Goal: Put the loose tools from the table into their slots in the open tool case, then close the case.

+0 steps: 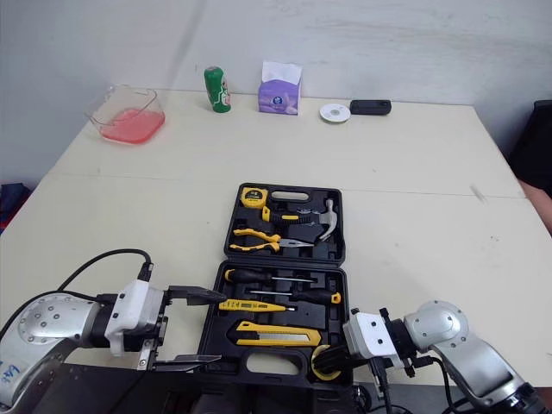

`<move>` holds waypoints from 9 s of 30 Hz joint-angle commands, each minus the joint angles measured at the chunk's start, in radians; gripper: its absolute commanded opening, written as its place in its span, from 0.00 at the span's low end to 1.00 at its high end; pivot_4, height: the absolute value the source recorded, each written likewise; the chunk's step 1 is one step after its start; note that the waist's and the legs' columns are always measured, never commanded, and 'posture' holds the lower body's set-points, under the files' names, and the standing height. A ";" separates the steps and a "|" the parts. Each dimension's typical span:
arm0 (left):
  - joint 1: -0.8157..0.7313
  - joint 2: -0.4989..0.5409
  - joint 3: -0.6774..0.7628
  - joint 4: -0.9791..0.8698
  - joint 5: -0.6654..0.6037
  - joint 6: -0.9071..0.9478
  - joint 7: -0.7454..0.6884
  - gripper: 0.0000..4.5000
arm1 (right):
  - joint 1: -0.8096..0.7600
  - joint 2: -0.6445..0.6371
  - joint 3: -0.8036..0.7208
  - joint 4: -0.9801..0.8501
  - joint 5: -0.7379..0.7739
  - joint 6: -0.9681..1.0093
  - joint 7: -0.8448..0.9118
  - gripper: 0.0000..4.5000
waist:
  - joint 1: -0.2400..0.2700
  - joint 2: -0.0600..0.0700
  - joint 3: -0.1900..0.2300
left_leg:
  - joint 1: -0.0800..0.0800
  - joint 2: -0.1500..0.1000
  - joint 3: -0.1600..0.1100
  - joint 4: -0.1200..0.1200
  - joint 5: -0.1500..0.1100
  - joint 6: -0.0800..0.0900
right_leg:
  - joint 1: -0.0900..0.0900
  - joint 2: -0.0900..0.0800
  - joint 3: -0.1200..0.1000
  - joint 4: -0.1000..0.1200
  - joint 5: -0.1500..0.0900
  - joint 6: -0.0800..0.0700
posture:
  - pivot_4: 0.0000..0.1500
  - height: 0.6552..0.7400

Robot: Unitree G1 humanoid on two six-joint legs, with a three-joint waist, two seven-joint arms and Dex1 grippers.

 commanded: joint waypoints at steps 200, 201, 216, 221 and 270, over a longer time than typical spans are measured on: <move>-1.297 -0.391 -0.321 1.197 0.401 0.930 0.456 1.00 | -1.113 0.275 -0.108 0.603 -0.029 1.374 -0.830 0.99 | -0.023 0.009 0.018 | -0.051 -0.009 0.023 0.026 0.021 0.001 | -0.070 0.000 0.010 0.054 0.014 0.026 | 1.00 1.00; -1.299 -0.392 -0.319 1.196 0.400 0.926 0.455 1.00 | -1.110 0.270 -0.097 0.605 -0.029 1.373 -0.818 0.99 | -0.023 0.009 0.018 | -0.051 -0.009 0.023 0.027 0.021 0.001 | -0.070 0.000 0.010 0.054 0.014 0.026 | 1.00 1.00; -1.299 -0.422 -0.315 1.183 0.399 0.914 0.451 0.30 | -1.120 0.320 -0.116 0.678 -0.064 1.367 -0.826 0.25 | -0.021 0.008 0.017 | -0.051 -0.009 0.022 0.029 0.021 0.001 | -0.069 0.001 0.009 0.055 0.015 0.026 | 1.00 1.00; -1.310 -0.434 -0.297 1.194 0.402 0.912 0.467 0.13 | -1.116 0.335 -0.136 0.683 -0.069 1.367 -0.850 0.00 | -0.019 0.005 0.015 | -0.051 -0.009 0.021 0.032 0.021 0.002 | -0.068 0.000 0.009 0.055 0.015 0.027 | 1.00 1.00; -0.538 -0.372 -0.039 0.824 0.520 -0.631 0.719 0.21 | -0.447 0.158 -0.026 0.821 -0.832 -0.867 -1.224 0.20 | -0.027 0.001 0.014 | -0.027 -0.003 0.028 0.028 0.011 0.008 | -0.043 -0.001 0.005 0.041 0.017 0.026 | 1.00 1.00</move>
